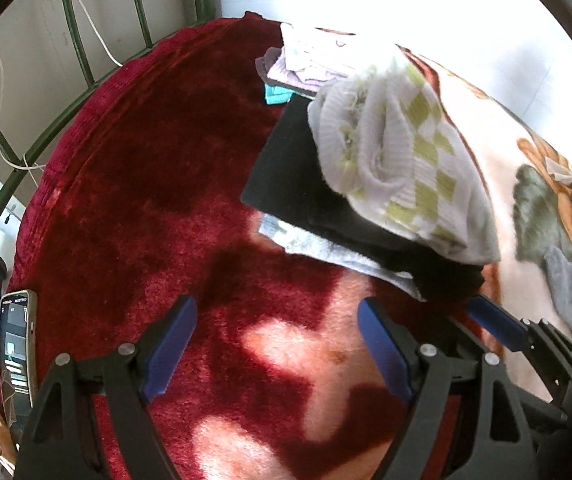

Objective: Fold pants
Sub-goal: 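Place the socks on the black garment and open both grippers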

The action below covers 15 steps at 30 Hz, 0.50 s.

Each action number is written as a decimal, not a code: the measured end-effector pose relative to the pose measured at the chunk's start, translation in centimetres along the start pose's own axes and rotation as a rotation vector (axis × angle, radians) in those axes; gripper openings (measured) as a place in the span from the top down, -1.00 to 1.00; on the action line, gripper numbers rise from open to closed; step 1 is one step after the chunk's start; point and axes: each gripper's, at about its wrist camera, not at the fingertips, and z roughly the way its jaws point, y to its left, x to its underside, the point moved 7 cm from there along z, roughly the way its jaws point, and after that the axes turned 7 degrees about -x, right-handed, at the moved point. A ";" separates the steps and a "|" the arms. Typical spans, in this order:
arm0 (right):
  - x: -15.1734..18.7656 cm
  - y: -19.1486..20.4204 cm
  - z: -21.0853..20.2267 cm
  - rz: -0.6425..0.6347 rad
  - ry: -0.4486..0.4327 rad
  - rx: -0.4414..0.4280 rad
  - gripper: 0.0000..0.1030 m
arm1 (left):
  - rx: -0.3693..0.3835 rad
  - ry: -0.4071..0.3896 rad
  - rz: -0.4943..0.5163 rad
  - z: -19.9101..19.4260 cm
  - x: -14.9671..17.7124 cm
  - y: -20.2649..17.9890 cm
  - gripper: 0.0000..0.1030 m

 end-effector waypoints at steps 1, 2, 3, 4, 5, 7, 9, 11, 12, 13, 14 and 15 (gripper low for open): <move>0.0 0.0 0.0 0.001 0.000 -0.001 0.18 | -0.007 0.000 0.002 0.0 0.0 0.1 -0.66; 0.0 0.0 0.0 0.003 -0.002 -0.004 0.18 | -0.014 -0.001 0.004 0.0 0.0 0.1 -0.66; 0.0 0.0 -0.1 0.008 -0.005 -0.009 0.18 | -0.024 -0.004 0.010 0.0 0.0 0.1 -0.66; -0.1 0.0 -0.1 0.012 -0.007 -0.011 0.18 | -0.029 -0.008 0.014 0.0 0.0 0.1 -0.66; -0.1 -0.1 -0.1 0.014 -0.008 -0.012 0.18 | -0.032 -0.010 0.018 0.0 -0.1 0.1 -0.66; -0.1 -0.2 -0.2 0.016 -0.009 -0.011 0.18 | -0.028 -0.013 0.024 -0.1 0.0 -0.1 -0.66; -0.1 -0.2 -0.2 0.018 -0.008 -0.010 0.18 | -0.027 -0.013 0.027 -0.2 0.0 -0.3 -0.66; -0.1 -0.3 -0.2 0.019 -0.007 -0.012 0.18 | -0.029 -0.013 0.031 -0.2 0.1 -0.3 -0.66; -0.1 -0.3 -0.2 0.019 -0.007 -0.012 0.18 | -0.030 -0.012 0.032 -0.2 0.1 -0.4 -0.66; -0.1 -0.2 -0.2 0.019 -0.007 -0.013 0.18 | -0.029 -0.012 0.031 -0.3 0.2 -0.4 -0.66; -0.1 -0.2 -0.2 0.019 -0.007 -0.012 0.18 | -0.029 -0.013 0.031 -0.3 0.1 -0.3 -0.66; -0.1 -0.2 -0.2 0.019 -0.007 -0.012 0.18 | -0.028 -0.013 0.031 -0.3 0.1 -0.3 -0.66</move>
